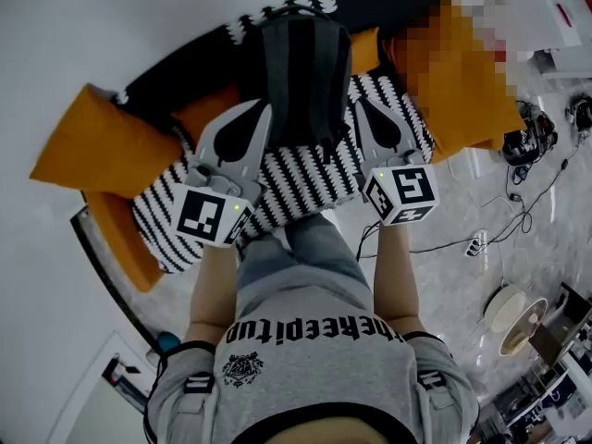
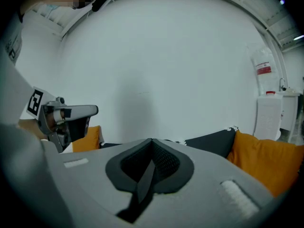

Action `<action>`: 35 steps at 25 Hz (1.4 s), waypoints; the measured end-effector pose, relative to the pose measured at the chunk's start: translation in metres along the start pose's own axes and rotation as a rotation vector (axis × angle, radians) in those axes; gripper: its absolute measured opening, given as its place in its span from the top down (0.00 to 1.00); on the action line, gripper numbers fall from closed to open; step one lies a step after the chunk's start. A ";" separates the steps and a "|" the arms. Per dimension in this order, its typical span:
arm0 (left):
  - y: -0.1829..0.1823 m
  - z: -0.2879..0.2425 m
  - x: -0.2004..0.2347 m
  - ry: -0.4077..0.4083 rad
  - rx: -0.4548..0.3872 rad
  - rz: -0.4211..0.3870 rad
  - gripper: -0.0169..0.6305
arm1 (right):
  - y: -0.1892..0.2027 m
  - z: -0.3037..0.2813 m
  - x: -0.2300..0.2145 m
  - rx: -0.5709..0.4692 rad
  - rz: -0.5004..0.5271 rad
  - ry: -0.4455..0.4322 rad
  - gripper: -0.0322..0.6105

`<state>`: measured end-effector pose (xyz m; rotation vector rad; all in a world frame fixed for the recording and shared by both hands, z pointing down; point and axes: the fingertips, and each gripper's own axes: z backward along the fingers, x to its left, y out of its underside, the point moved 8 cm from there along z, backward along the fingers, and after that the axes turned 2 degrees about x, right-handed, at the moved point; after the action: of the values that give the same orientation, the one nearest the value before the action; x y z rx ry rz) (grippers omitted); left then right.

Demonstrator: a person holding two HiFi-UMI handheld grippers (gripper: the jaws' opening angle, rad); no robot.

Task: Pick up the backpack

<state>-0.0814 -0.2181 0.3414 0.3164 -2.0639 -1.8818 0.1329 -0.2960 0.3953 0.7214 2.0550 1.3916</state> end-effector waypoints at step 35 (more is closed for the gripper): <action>0.093 0.025 0.023 -0.053 0.129 0.114 0.95 | 0.189 -0.131 -0.058 0.382 -0.165 -0.044 0.79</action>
<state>-0.1067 -0.1946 0.4336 0.1771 -2.1947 -1.7124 0.1055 -0.3602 0.6223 0.7074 2.3144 0.8942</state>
